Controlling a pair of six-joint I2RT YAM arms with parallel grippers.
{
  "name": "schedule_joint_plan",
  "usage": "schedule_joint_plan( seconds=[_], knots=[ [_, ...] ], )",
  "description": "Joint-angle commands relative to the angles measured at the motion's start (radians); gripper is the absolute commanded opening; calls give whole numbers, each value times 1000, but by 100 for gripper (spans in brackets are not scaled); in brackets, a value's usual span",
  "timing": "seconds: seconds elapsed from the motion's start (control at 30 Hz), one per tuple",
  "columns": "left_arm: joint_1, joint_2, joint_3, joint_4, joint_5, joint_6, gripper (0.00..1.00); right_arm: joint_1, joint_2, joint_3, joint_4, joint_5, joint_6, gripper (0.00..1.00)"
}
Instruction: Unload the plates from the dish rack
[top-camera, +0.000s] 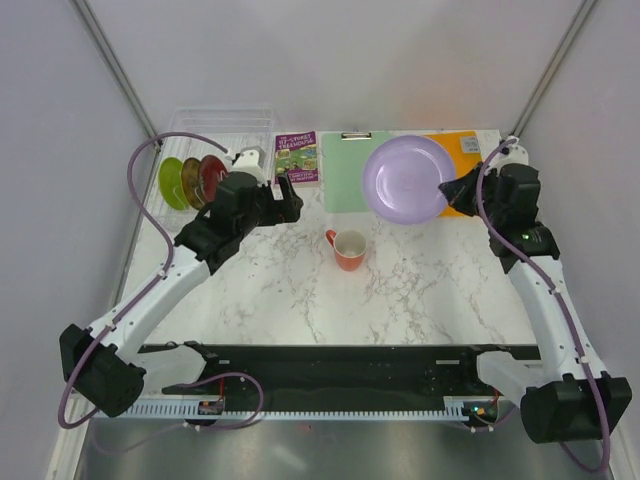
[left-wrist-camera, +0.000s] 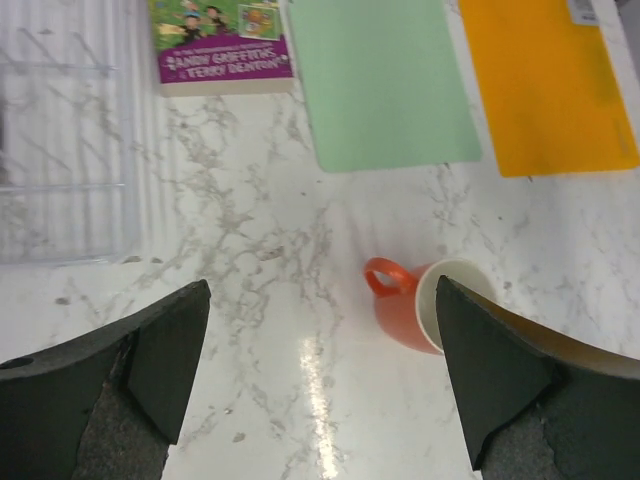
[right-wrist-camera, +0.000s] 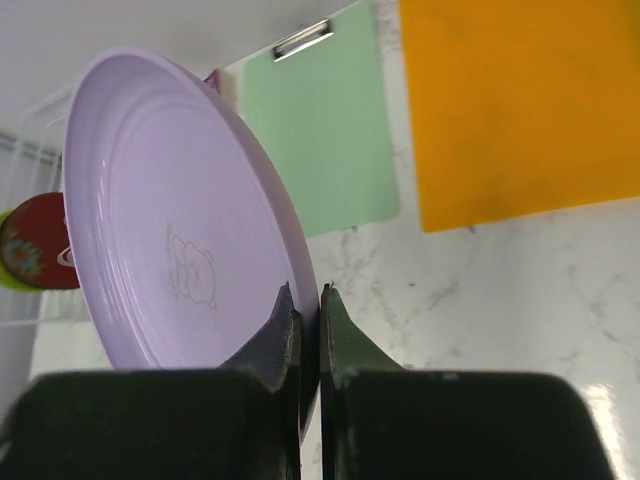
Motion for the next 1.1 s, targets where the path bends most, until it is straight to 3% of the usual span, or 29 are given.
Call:
schedule_joint_plan(
  seconds=[0.0,0.07,0.23,0.53,0.63,0.8,0.9,1.0,1.03,1.07],
  knots=[
    [8,-84,-20,-11,-294,121,100,-43,21,42,-240,194,-91,0],
    [22,-98,-26,-13,-342,156,100,-60,30,-15,-260,215,-77,0],
    [161,-101,-14,-43,-219,164,100,-102,36,-145,-271,226,-68,0],
    [312,-92,-25,-43,-78,155,100,-116,87,-249,-228,249,-77,0],
    [379,-73,-28,-33,96,141,100,-123,125,-271,-205,272,-89,0],
    [419,-64,-43,-22,166,120,100,-143,199,-277,-179,275,-91,0],
    [427,-66,-49,-13,177,115,100,-155,222,-291,-176,304,-74,12],
    [442,-59,-48,-13,178,121,100,-162,202,-311,-175,370,-66,62],
    [448,-55,-45,-10,184,123,100,-165,195,-312,-175,383,-68,69],
    [453,-46,-43,-8,186,123,100,-168,187,-315,-177,395,-69,71]
  ],
)
